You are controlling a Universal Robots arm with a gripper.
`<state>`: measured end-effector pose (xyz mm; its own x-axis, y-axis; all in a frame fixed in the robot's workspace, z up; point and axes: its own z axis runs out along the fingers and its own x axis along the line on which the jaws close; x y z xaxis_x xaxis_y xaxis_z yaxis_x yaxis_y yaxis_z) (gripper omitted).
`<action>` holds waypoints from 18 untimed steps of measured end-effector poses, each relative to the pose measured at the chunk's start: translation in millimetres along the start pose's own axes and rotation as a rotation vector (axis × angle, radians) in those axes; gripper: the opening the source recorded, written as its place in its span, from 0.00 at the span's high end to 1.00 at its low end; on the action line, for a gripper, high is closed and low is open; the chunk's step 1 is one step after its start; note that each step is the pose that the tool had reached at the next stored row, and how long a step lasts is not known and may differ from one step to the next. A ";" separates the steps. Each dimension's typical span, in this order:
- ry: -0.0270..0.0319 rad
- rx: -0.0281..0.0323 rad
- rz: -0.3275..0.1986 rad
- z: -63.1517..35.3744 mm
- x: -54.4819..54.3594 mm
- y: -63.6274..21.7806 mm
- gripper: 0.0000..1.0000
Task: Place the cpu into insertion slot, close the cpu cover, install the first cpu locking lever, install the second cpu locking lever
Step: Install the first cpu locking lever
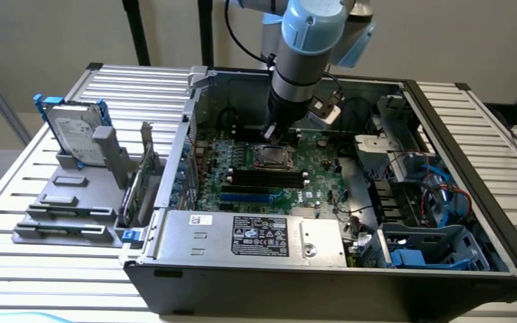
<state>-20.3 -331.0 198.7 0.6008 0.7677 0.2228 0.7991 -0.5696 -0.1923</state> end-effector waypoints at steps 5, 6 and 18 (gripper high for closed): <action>0.0019 0.0016 0.000 -3.6 -7.3 -6.6 0.89; 0.0038 0.0030 0.000 -4.5 -9.7 -9.3 0.89; 0.0087 0.0066 0.000 -7.3 -12.9 -20.4 0.89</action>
<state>-44.2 -331.5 206.6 0.6006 0.7654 0.2312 0.7993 -0.5673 -0.1985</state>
